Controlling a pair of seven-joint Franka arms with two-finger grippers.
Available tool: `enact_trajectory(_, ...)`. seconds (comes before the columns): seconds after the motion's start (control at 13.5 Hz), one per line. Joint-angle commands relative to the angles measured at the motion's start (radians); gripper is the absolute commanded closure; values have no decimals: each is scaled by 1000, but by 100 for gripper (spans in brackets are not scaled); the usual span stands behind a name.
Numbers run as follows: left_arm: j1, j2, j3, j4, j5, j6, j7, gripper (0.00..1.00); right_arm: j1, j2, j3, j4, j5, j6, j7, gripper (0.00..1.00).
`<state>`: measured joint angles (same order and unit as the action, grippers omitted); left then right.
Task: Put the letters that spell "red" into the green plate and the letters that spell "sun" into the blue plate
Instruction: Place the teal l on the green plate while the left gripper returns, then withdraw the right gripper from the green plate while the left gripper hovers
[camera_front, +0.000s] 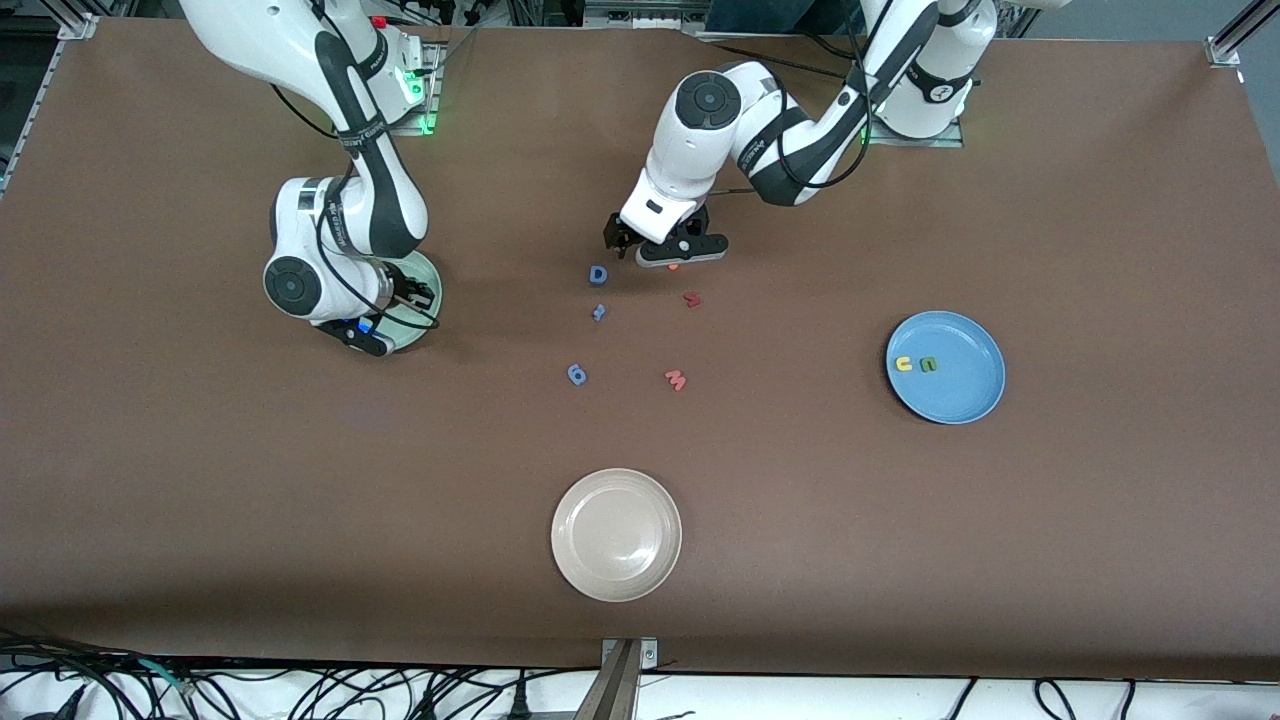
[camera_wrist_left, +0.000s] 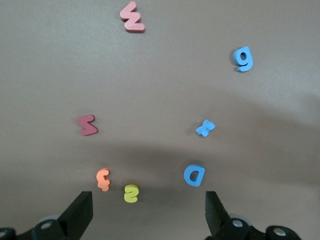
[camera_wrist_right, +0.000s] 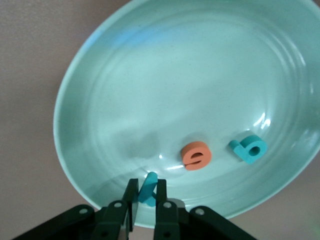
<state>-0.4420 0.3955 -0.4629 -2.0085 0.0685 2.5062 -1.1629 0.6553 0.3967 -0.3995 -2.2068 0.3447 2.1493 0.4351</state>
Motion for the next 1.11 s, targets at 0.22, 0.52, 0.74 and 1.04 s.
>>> enact_trajectory(0.22,-29,97,-3,-4,285,29,-213,1,0,-79,-15,5,19,-40,-6,1)
enact_trajectory(0.52,-37,135,-11,5,313,40,-245,1,-6,-110,-160,311,-53,-423,-18,0)
enact_trajectory(0.74,-67,160,-11,14,315,42,-244,1,-25,-110,-200,516,-104,-580,-60,0)
enact_trajectory(1.04,-81,184,-11,28,315,40,-236,1,-37,-104,-266,737,-110,-674,-183,0)
